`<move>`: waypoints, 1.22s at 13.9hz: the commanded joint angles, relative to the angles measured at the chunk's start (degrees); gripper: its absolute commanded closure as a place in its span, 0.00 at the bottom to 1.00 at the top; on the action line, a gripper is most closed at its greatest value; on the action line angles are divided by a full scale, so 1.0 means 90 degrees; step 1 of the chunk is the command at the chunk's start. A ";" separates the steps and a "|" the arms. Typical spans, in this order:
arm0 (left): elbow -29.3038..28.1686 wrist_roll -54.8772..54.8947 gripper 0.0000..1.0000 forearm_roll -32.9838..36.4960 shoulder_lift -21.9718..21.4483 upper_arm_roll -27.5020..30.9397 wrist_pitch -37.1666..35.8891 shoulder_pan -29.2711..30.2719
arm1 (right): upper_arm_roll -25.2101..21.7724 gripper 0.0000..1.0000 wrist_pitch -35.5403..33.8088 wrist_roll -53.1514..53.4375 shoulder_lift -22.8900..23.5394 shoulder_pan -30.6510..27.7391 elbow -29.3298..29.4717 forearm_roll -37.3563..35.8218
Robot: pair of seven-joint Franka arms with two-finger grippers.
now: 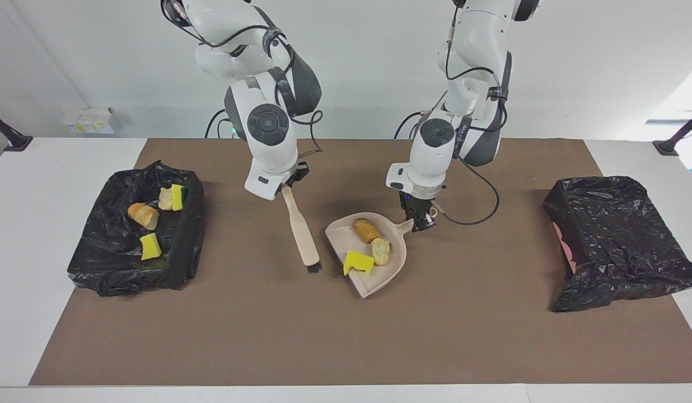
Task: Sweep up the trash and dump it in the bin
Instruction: 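Carry the dustpan to the far bag with the left gripper while the right gripper withdraws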
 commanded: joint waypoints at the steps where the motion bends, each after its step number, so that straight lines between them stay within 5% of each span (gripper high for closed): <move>1: 0.0187 0.0864 1.00 -0.0268 -0.0138 -0.0031 -0.0192 0.0360 | 0.0056 1.00 0.0194 0.1078 -0.0442 0.0194 -0.0512 0.0209; 9: 0.1690 0.3306 1.00 -0.0561 -0.0138 -0.0031 -0.2476 0.1804 | 0.0056 1.00 0.0840 0.2968 -0.1428 0.1249 -0.1733 0.1389; 15: 0.2219 0.4859 1.00 -0.0552 -0.0236 0.0067 -0.3240 0.2859 | 0.0056 1.00 0.1504 0.3213 -0.2824 0.1953 -0.3490 0.2463; 17: 0.2327 0.5260 1.00 -0.0523 -0.0236 0.0067 -0.3425 0.3279 | 0.0056 1.00 0.1931 0.3319 -0.2933 0.2390 -0.3920 0.2573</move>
